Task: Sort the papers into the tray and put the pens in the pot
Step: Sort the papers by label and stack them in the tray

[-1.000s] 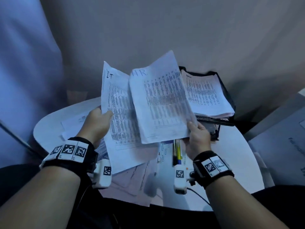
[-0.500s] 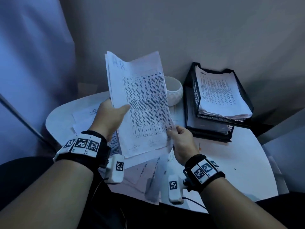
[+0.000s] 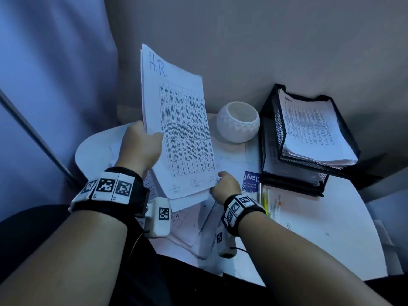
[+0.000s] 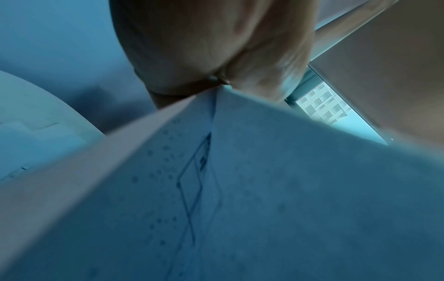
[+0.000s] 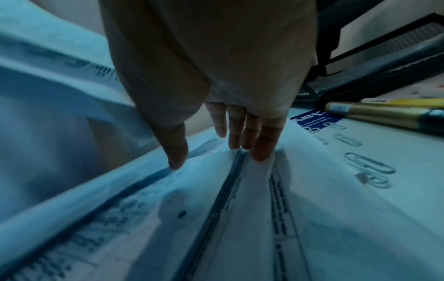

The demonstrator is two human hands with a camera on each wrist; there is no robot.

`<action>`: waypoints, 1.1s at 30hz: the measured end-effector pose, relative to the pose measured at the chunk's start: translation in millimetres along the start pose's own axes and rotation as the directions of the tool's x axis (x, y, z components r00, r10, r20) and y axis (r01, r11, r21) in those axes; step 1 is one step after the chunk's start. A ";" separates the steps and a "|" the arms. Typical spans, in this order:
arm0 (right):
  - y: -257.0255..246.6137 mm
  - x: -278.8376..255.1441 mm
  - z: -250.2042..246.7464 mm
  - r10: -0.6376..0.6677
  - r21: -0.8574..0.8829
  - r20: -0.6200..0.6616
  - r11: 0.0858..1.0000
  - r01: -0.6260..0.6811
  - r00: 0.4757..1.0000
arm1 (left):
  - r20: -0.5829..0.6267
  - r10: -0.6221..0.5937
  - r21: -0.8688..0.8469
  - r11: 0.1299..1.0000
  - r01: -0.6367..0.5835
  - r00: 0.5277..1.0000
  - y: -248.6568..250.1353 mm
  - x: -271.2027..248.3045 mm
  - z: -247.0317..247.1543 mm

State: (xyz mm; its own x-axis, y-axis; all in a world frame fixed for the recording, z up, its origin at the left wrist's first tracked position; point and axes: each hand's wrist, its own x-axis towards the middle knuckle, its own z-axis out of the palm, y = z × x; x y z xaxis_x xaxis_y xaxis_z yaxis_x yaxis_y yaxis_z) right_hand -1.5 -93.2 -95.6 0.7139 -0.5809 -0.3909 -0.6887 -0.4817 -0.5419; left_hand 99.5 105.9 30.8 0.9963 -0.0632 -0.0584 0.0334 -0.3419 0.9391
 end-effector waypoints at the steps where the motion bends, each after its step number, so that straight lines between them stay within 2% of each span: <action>1: -2.2 1.3 4.9 -0.017 -0.072 -0.001 0.997 0.016 1.000 | -0.003 0.002 0.011 1.000 -0.002 1.000 -0.3 0.1 -0.3; 4: -2.1 2.7 15.5 -0.046 -0.229 0.026 0.972 0.050 0.999 | -0.010 0.009 0.045 0.999 -0.008 1.000 -0.2 0.2 -0.6; 10: -0.1 5.2 -0.7 -0.043 -0.094 0.047 0.995 0.047 0.998 | -0.006 0.020 0.089 0.996 -0.019 1.000 0.0 2.0 -0.5; 15: 12.5 -11.4 -57.3 -0.139 -0.073 -0.077 0.988 0.134 0.987 | -0.012 0.039 0.116 0.993 -0.037 0.999 4.0 0.1 0.4; 20: 37.9 -39.9 -121.1 -0.208 -0.085 -0.218 0.977 0.194 0.954 | -0.010 0.042 0.156 0.987 -0.040 0.999 5.0 -3.4 4.2; 25: 60.0 -60.4 -176.5 -0.162 -0.017 -0.415 0.985 0.171 0.895 | 0.027 0.035 0.204 0.978 -0.039 0.999 3.1 -9.9 13.8; 27: 65.6 -62.8 -197.9 -0.119 0.081 -0.515 0.979 0.187 0.849 | 0.066 0.040 0.192 0.980 -0.052 0.997 3.5 -13.9 17.5; 29: 70.8 -63.5 -212.7 -0.041 0.259 -0.588 0.937 0.236 0.807 | 0.092 0.031 0.186 0.981 -0.048 0.995 3.2 -17.6 21.4; 31: 71.3 -66.9 -220.3 0.043 0.458 -0.611 0.834 0.308 0.791 | 0.109 0.007 0.158 0.987 -0.025 0.994 3.2 -20.8 25.5; 33: 70.6 -68.3 -223.0 0.080 0.581 -0.614 0.719 0.381 0.786 | 0.124 -0.017 0.102 0.995 0.004 0.992 3.6 -22.7 29.3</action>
State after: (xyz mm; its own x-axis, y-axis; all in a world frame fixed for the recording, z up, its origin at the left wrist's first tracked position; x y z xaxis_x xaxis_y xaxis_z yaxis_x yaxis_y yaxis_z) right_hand -127.1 -233.8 58.8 0.4280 -0.8976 0.1059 -0.1499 -0.1860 -0.9710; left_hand 74.6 78.6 25.5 0.9782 -0.1728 -0.1155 0.0292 -0.4360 0.8995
